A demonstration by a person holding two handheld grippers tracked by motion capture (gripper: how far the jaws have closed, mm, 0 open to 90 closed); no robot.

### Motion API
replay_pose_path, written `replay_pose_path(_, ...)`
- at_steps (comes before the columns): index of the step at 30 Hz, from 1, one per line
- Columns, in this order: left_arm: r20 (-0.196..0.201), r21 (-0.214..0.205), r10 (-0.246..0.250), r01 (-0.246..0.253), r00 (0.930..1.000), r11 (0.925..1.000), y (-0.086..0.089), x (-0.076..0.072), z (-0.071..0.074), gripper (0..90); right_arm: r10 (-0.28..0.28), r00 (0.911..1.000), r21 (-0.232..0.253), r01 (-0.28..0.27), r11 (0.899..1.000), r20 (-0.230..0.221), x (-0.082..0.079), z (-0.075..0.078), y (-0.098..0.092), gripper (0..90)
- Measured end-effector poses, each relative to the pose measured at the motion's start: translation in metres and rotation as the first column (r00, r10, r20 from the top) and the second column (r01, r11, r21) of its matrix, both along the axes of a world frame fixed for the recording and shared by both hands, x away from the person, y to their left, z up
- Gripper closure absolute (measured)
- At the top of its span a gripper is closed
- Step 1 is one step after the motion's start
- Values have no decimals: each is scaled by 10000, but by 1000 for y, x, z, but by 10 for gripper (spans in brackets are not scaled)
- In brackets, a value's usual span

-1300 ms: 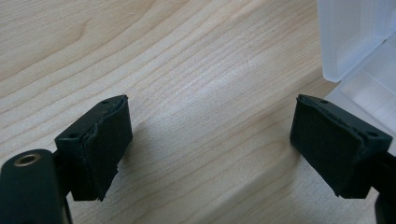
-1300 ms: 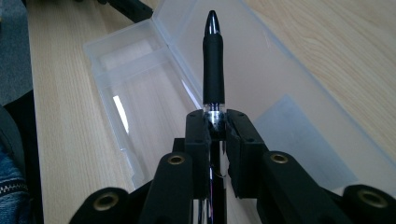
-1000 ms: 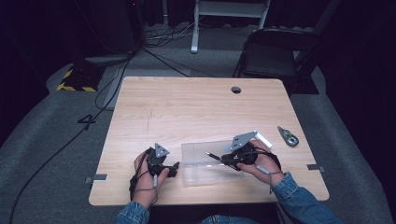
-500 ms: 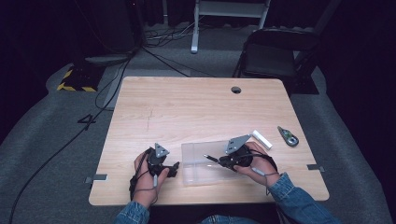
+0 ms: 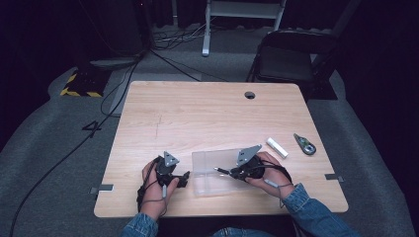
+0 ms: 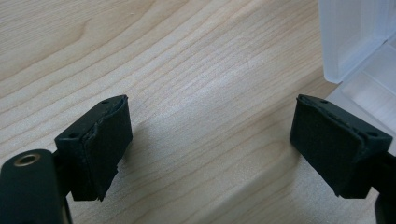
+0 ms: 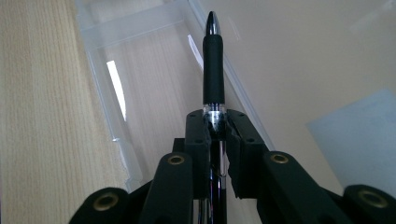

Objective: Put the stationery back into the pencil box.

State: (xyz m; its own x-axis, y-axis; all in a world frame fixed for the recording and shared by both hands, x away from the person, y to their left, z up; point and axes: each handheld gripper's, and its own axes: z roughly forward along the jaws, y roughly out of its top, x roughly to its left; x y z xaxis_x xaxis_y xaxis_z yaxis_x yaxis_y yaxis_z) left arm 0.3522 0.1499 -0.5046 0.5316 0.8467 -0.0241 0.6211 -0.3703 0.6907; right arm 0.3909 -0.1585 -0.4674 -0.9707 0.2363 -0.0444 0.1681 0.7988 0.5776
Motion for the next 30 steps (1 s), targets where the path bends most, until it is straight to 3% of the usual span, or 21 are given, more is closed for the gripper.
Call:
replay_pose_path(9, 1, 5, -3, 3, 10000, 10000, 0, 0, 0, 132, 156, 9998, -108, -157, 9998, -79, -3, -1, 3, 798)
replay_pose_path(19, 3, 1, 0, 0, 10000, 10000, 0, 0, 0, 132, 224, 9991, -376, -211, 9991, 351, -3, -2, 2, 744)
replay_pose_path(25, 2, 0, 1, -1, 10000, 10000, 0, 0, 0, 132, 65, 9991, -224, -56, 9997, 427, -3, 4, -2, 737)
replay_pose_path(27, 2, 4, -3, 3, 10000, 10000, 0, 0, 0, 132, 0, 9995, -109, 4, 9999, 324, -4, 8, -5, 765)
replay_pose_path(28, 5, 13, -9, 9, 10000, 10000, 0, 0, 0, 132, 6, 10000, -70, -6, 10000, -6, -6, 10, -8, 820)
replay_pose_path(30, 4, 4, -2, 2, 10000, 10000, 0, 0, 0, 132, -14, 9997, -69, 13, 10000, -230, -7, 10, -8, 843)
